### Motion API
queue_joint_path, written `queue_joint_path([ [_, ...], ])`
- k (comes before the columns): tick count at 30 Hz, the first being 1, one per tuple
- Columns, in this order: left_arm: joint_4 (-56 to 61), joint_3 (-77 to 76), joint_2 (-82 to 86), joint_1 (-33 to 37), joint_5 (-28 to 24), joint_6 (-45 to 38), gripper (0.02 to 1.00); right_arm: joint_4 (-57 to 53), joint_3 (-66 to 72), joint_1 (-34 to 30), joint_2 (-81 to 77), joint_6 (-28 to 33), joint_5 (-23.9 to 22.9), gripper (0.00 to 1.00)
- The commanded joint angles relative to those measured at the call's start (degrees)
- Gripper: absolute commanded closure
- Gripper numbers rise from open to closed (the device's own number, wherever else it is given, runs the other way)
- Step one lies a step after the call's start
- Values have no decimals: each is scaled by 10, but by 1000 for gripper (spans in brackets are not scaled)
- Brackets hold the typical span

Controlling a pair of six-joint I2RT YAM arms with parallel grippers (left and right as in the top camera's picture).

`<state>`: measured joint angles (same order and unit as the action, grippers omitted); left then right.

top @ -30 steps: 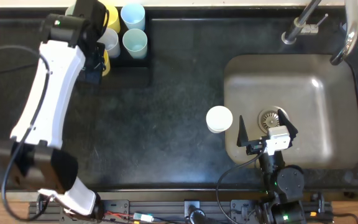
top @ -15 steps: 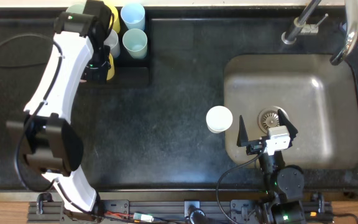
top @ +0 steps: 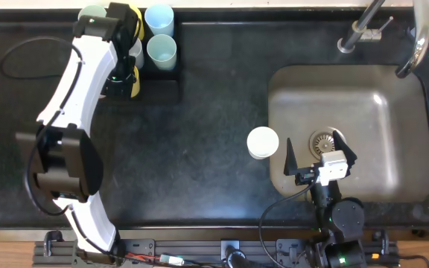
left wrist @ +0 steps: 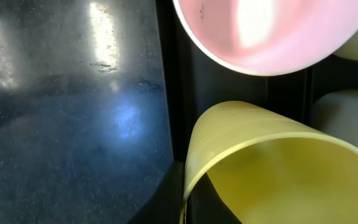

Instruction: Store Cups

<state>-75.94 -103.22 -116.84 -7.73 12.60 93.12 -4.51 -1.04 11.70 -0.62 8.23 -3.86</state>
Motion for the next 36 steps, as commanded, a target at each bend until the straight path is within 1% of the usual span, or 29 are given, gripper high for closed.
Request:
queue_joint_path([
  [1,5,3,-21,5,3,15,982,3,8,-1,4,1,-2,5],
  [4,9,3,-21,5,3,15,972,3,8,-1,4,1,-2,3],
  [5,9,3,-21,5,3,15,950,3,8,-1,4,1,-2,5],
  [9,9,3,-23,5,3,14,794,3,8,-1,4,2,-2,5],
  [15,9,3,-22,5,2,14,702,4,8,-1,4,1,-2,5],
  [18,8,3,-16,5,3,14,627,4,8,-1,4,1,-2,3],
  [24,1,3,37,5,3,6,592,3,8,-1,4,1,-2,3],
  [26,-1,3,59,5,6,-4,531,3,8,-1,4,1,-2,5],
  [27,-3,3,76,5,10,-5,483,3,8,-1,4,2,-2,3],
  [28,-4,3,92,5,15,-5,395,3,8,-1,4,2,-2,3],
  [30,2,3,130,5,30,-24,183,3,8,-1,4,2,-2,5],
  [31,13,3,150,5,39,-50,36,3,8,-1,4,2,-2,3],
  [32,28,3,170,5,47,-80,18,4,8,-1,4,2,-2,3],
  [34,70,6,211,5,60,-148,20,3,8,-1,4,1,-2,7],
  [36,136,17,259,5,64,-240,18,4,8,-1,4,1,-2,3],
])
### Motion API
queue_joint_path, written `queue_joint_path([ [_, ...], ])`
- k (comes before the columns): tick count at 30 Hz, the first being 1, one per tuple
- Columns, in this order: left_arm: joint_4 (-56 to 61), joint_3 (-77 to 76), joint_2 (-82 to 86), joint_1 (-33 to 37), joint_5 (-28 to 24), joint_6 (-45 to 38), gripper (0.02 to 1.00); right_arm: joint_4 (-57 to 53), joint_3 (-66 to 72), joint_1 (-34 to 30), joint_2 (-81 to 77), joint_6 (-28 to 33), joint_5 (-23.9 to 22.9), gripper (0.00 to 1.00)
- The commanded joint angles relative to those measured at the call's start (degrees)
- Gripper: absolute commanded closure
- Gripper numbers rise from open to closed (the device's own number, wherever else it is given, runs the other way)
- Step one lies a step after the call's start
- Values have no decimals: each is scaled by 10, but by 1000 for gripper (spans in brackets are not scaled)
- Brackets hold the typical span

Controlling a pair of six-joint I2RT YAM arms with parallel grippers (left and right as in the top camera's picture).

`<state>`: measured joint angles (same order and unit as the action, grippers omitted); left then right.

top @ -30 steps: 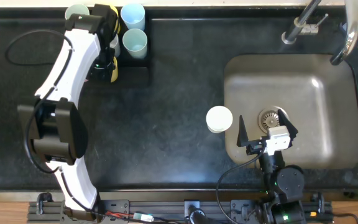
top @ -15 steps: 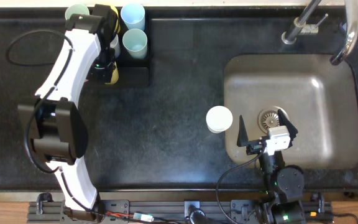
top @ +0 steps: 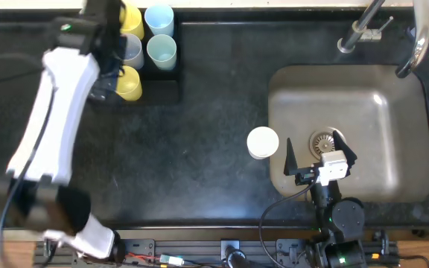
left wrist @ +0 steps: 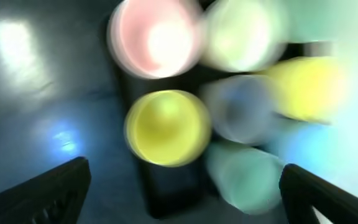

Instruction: Store Cups

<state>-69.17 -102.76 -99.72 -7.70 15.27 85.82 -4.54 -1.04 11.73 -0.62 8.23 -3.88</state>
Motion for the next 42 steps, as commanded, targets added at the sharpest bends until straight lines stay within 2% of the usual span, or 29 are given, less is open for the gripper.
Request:
queue_joint_path([
  [1,110,22,112,5,37,-220,18,4,8,-1,4,1,-2,5],
  [3,212,55,164,5,27,-339,18,4,8,-1,4,1,-2,3],
  [6,389,148,262,3,-21,-529,18,4,8,-1,4,1,-2,3],
  [10,551,311,404,6,-31,-621,18,4,8,-1,4,2,-2,3],
  [15,648,517,582,9,-38,-671,18,4,8,-1,4,2,-2,3],
  [19,710,658,701,9,-84,-731,20,4,8,-1,4,2,-2,3],
  [25,737,803,829,10,-103,-739,18,4,8,-1,4,1,-2,3],
  [33,741,909,946,10,-107,-747,18,4,8,-1,4,1,-2,5],
  [42,791,1011,953,10,-120,-753,18,4,8,-1,4,2,-2,5],
])
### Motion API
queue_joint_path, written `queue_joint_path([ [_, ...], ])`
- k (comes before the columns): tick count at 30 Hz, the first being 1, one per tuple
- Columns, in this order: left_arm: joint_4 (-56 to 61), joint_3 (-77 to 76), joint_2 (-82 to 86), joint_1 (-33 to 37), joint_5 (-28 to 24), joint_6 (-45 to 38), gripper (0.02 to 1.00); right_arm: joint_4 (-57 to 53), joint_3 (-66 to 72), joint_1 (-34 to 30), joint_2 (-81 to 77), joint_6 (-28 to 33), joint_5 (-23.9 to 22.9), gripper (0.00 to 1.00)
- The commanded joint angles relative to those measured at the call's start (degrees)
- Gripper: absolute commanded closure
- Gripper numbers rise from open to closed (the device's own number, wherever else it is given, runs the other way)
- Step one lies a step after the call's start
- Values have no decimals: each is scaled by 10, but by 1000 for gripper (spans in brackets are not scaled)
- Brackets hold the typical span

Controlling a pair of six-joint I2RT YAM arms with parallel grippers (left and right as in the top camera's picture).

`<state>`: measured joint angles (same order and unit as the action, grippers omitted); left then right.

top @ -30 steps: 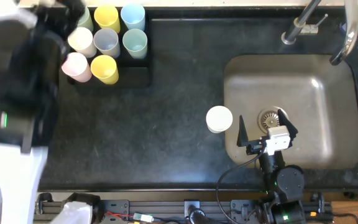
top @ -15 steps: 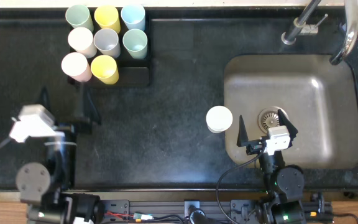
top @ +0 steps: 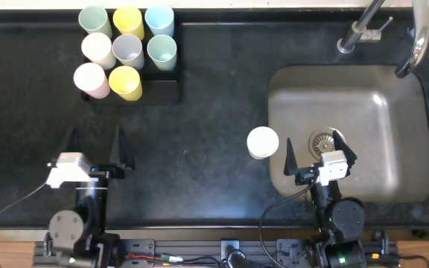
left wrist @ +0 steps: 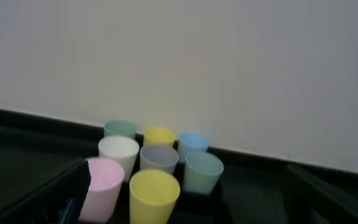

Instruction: Store Cups

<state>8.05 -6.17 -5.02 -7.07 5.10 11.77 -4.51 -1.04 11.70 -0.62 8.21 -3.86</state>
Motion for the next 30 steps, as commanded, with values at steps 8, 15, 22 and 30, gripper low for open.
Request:
queue_joint_path([
  [8,-97,57,36,9,-30,-15,18,3,8,-1,4,2,-2,5],
  [15,-129,57,49,16,-65,-26,18,3,8,-1,4,2,-2,3],
  [22,-129,57,49,16,-64,-26,18,3,8,-1,4,2,-2,3],
  [30,-129,57,49,16,-64,-26,18,3,8,-1,4,2,-2,3],
])
